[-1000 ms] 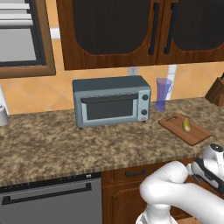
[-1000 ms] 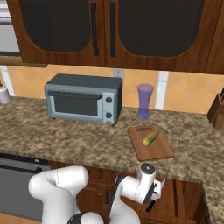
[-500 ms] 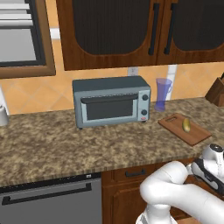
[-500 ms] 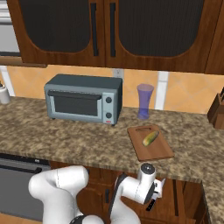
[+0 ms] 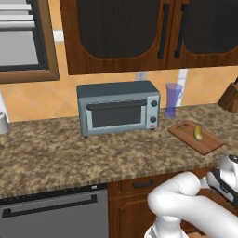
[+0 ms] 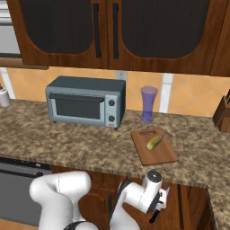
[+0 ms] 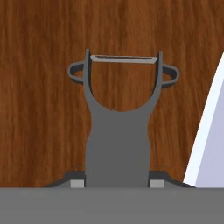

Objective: Place the appropriate cutting tool for cutting the cucumber skin on the cutting board.

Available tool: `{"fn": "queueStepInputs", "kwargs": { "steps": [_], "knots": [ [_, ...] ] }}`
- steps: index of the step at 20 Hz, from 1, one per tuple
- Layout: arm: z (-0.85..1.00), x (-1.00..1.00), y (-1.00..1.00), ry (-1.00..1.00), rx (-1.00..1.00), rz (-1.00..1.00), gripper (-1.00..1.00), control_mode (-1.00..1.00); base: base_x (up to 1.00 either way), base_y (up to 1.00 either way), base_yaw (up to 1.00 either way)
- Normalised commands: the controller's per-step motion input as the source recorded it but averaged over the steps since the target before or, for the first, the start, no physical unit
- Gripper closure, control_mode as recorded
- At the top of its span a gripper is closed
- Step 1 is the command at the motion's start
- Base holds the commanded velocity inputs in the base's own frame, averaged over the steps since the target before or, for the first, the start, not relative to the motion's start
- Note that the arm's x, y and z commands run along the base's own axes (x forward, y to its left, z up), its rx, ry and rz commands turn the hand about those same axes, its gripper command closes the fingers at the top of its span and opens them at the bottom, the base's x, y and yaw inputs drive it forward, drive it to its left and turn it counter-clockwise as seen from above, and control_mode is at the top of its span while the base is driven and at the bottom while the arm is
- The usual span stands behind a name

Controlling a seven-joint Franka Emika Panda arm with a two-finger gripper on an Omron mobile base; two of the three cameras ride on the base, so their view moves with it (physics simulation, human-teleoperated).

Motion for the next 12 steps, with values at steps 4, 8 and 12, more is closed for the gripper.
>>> {"fn": "queueStepInputs", "kwargs": {
  "steps": [4, 8, 12],
  "knots": [
    [0.67, -0.92, 0.37, -0.14, 0.09, -0.01, 1.00, -1.00, 0.00, 0.00, 0.00],
    [0.93, -0.49, 0.09, 0.00, 0.02, -0.02, 1.00, -1.00, 0.00, 0.00, 0.00],
    [1.00, -0.58, 0.00, 0.00, 0.00, -0.01, 1.00, -1.00, 0.00, 0.00, 0.00]
  ]
}}
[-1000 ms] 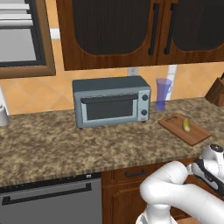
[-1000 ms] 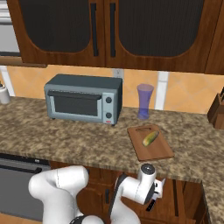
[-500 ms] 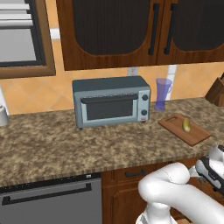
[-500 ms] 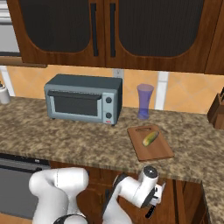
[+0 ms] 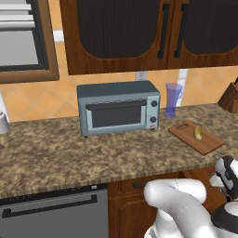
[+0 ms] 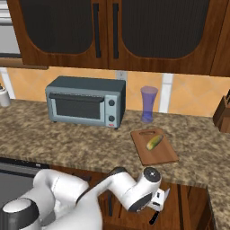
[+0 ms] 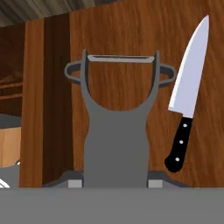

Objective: Place the appropriate cutting tool for cutting the cucumber skin on the cutting board.

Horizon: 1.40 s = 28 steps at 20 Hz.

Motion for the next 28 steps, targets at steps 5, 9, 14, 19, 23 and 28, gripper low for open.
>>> {"fn": "queueStepInputs", "kwargs": {
  "steps": [5, 9, 14, 19, 23, 28],
  "knots": [
    [1.00, -0.16, -0.18, 0.00, 0.00, 0.00, 1.00, -1.00, 0.00, 0.00, 0.00],
    [1.00, 0.19, -0.30, 0.00, 0.00, 0.00, 1.00, -1.00, 0.00, 0.00, 0.00],
    [0.96, 0.84, -0.33, 0.01, 0.00, -0.01, 1.00, -1.00, 0.00, 0.00, 0.00],
    [0.46, 1.00, -0.24, 0.02, 0.00, -0.08, 1.00, -1.00, 0.00, 0.00, 0.00],
    [0.02, 0.66, -0.33, 0.00, 0.04, -0.05, 1.00, -1.00, 0.00, 0.00, 0.00],
    [-0.07, 0.26, -0.28, 0.01, 0.12, -0.08, 1.00, -1.00, 0.00, 0.00, 0.00]
  ]
}}
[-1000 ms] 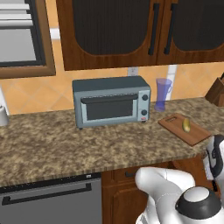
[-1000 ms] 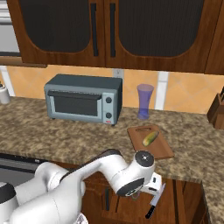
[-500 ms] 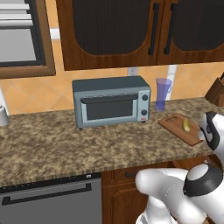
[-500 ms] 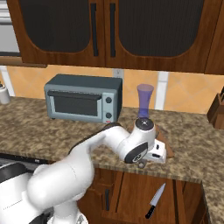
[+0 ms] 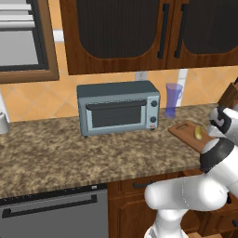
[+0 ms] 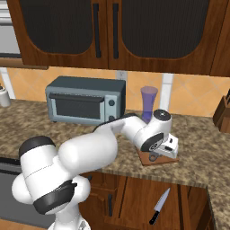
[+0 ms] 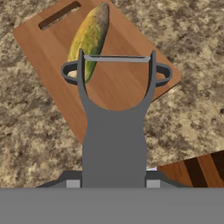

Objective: Place the appropriate cutting tool for cutting the cucumber skin on the cutting board.

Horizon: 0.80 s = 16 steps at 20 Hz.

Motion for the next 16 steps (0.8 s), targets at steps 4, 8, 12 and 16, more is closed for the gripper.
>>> {"fn": "queueStepInputs", "kwargs": {
  "steps": [4, 8, 12, 16],
  "knots": [
    [-0.03, 0.55, -0.16, 0.00, 0.10, -0.07, 1.00, -1.00, 0.00, 0.00, 0.00],
    [-0.39, 0.64, -0.07, 0.02, 0.01, -0.08, 1.00, -1.00, 0.00, 0.00, 0.00],
    [-0.75, 0.10, 0.00, 0.06, 0.00, -0.03, 1.00, -1.00, 0.00, 0.00, 0.00],
    [-0.48, 0.03, -0.03, 0.00, 0.01, -0.04, 1.00, -1.00, 0.00, 0.00, 0.00]
  ]
}}
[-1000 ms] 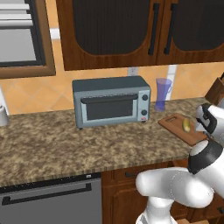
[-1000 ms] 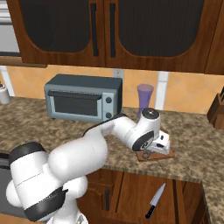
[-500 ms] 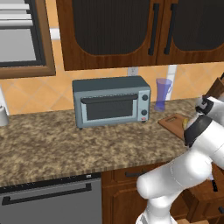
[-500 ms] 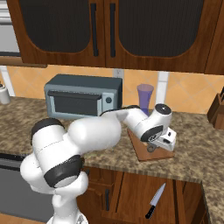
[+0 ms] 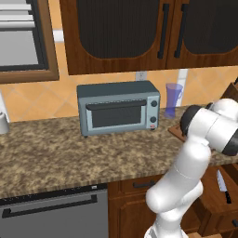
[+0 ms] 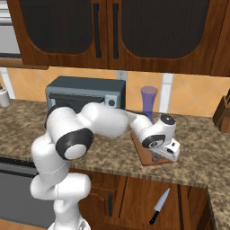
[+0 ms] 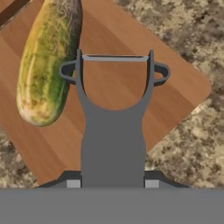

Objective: Place the appropriate cutting tool for cutting the cucumber skin on the cutting board.

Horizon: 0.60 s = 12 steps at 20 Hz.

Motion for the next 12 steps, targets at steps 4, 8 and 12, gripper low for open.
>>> {"fn": "queueStepInputs", "kwargs": {
  "steps": [4, 8, 12],
  "knots": [
    [-0.07, 0.23, -0.03, 0.00, 0.01, -0.04, 1.00, -1.00, 0.00, 0.00, 0.00],
    [-0.14, 0.33, 0.00, 0.00, 0.01, -0.05, 1.00, -1.00, 0.00, 0.00, 0.00],
    [-0.29, 0.35, 0.00, 0.04, 0.02, -0.05, 1.00, -1.00, 0.00, 0.00, 0.00]
  ]
}}
